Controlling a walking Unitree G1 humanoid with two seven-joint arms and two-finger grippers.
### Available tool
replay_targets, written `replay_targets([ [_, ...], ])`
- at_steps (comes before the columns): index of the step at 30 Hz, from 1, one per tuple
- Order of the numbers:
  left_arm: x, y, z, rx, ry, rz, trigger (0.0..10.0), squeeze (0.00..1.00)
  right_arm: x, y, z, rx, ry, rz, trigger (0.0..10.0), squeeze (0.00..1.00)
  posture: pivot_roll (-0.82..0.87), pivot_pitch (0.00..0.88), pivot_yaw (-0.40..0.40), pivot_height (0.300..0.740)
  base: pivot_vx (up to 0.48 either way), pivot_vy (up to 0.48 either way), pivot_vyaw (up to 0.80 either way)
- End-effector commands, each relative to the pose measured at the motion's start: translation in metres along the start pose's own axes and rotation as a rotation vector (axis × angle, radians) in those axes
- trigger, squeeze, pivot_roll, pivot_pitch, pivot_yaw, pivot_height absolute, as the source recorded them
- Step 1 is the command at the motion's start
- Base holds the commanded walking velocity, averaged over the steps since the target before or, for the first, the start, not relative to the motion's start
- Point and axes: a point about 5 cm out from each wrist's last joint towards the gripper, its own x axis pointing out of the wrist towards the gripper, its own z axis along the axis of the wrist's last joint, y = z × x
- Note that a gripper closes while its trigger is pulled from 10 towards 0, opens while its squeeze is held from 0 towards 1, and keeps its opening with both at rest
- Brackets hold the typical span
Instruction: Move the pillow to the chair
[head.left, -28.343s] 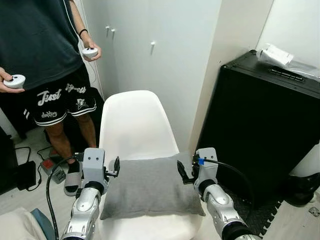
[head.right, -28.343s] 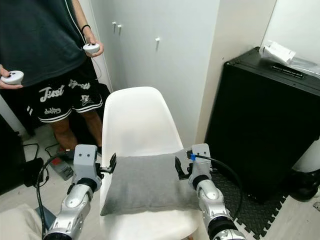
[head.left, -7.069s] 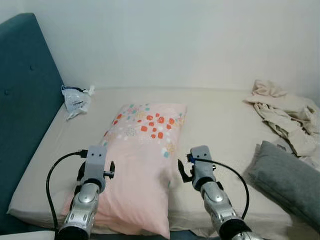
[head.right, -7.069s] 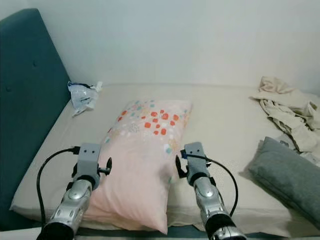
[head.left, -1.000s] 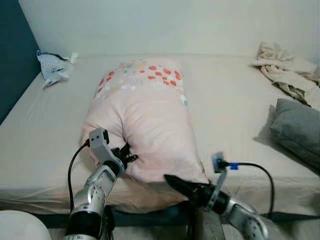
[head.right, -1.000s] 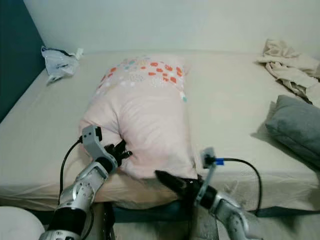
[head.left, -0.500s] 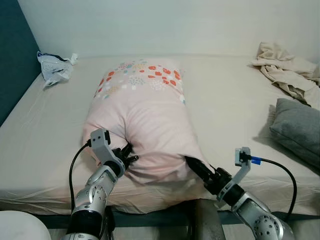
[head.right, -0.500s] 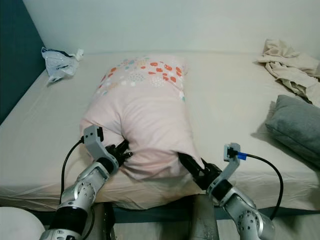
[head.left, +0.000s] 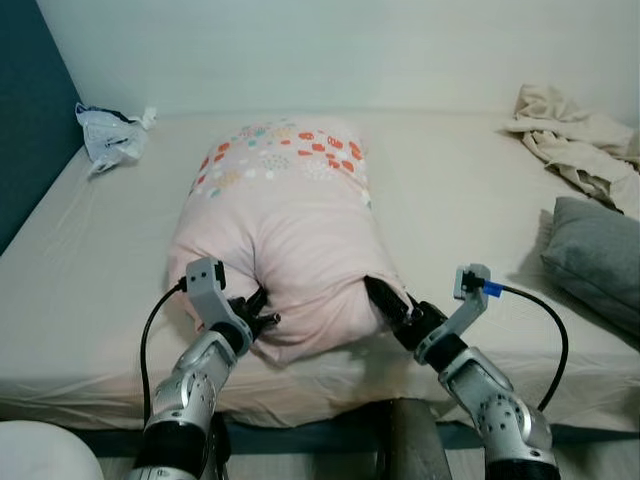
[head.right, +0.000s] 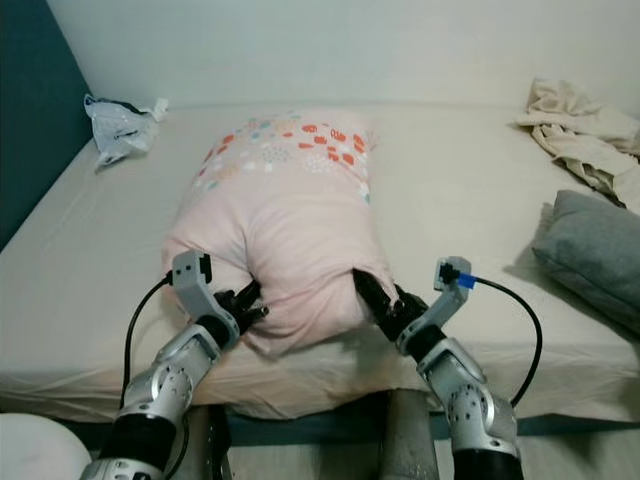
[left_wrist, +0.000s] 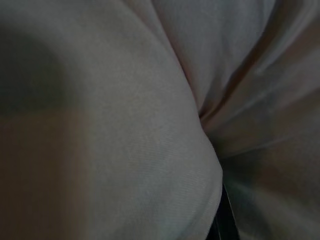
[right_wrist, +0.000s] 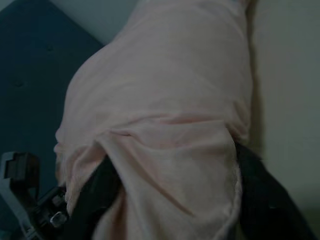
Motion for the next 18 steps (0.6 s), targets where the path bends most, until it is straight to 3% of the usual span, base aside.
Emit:
replay_targets([
  [1,-0.0021,0.0029,-0.0056,0.018,0.027,0.012,0.0,0.00,0.0000,-0.0052,0.0030,-0.011,-0.022,-0.034,0.0,0.00,0.02,0.121,-0.023,0.513,0.000,0.000,0.00],
  [18,-0.0043,0.0067,-0.0027,0.098,0.023,0.038,0.0,0.00,0.0043,-0.0095,-0.0008,-0.002,-0.031,-0.045,0.0,0.00,0.03,0.122,-0.033,0.513,0.000,0.000,0.00],
])
